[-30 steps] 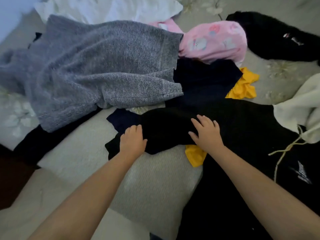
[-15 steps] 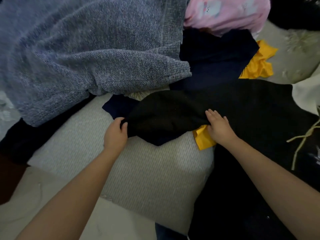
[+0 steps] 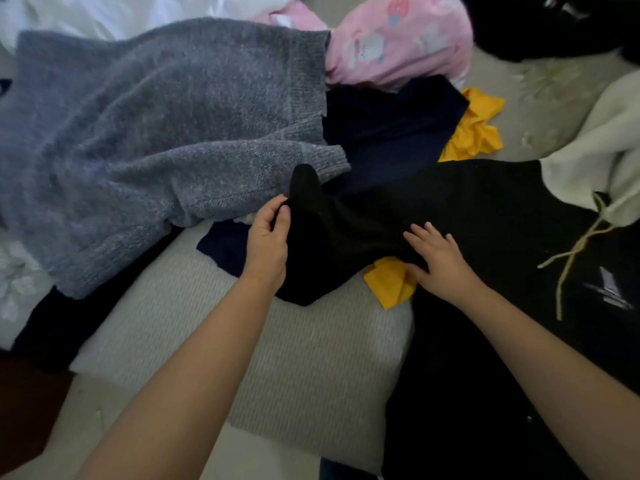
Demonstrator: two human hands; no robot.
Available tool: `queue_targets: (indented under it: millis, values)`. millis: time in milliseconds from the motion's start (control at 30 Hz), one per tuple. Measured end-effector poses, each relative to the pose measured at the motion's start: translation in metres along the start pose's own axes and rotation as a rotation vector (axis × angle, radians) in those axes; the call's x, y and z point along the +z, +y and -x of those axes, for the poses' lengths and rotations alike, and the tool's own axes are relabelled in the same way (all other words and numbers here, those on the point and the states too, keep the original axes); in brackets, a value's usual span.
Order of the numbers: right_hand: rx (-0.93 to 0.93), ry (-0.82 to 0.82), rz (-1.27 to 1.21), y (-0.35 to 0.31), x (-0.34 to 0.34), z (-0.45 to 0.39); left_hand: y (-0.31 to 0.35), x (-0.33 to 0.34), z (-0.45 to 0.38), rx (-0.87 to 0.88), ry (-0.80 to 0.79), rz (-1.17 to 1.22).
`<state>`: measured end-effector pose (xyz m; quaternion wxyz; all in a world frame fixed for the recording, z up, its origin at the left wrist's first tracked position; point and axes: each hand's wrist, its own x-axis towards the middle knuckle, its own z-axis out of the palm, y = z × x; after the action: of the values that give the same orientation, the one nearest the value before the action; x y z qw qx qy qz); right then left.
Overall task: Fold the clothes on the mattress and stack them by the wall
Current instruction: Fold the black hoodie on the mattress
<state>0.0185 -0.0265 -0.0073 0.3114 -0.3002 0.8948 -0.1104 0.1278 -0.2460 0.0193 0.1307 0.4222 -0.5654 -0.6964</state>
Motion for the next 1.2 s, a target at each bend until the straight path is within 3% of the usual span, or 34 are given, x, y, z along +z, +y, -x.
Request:
queue_targets:
  millis: [100, 267, 400, 500, 600, 733, 867, 1033, 1200]
  values:
    - [0.044, 0.158, -0.032, 0.041, -0.027, 0.045, 0.018, 0.069, 0.01, 0.012, -0.212, 0.101]
    - [0.33, 0.411, -0.182, 0.133, -0.057, 0.14, 0.04, 0.219, 0.057, 0.153, -0.487, 0.04]
    - [0.524, 0.608, -0.313, 0.21, -0.056, 0.222, 0.021, 0.336, 0.12, 0.35, -0.778, -0.187]
    - [0.656, 0.673, -0.4, 0.26, -0.042, 0.27, -0.018, 0.392, 0.174, 0.343, -1.038, -0.384]
    - [0.677, 0.637, -0.453, 0.294, -0.025, 0.292, -0.051, 0.405, 0.192, 0.351, -0.839, -0.471]
    - [0.609, 0.626, -0.483, 0.318, -0.019, 0.279, -0.08, 0.384, 0.176, 0.648, -0.723, -1.112]
    - [0.649, 0.553, -0.423, 0.335, -0.028, 0.235, -0.102, 0.36, 0.153, 0.638, -0.579, -1.728]
    - [0.829, 0.428, -0.547, 0.364, -0.032, 0.2, -0.106, 0.342, 0.134, 0.673, -0.321, -1.903]
    - [0.774, 0.409, -0.636, 0.373, -0.025, 0.193, -0.093, 0.317, 0.116, 0.685, -0.295, -1.867]
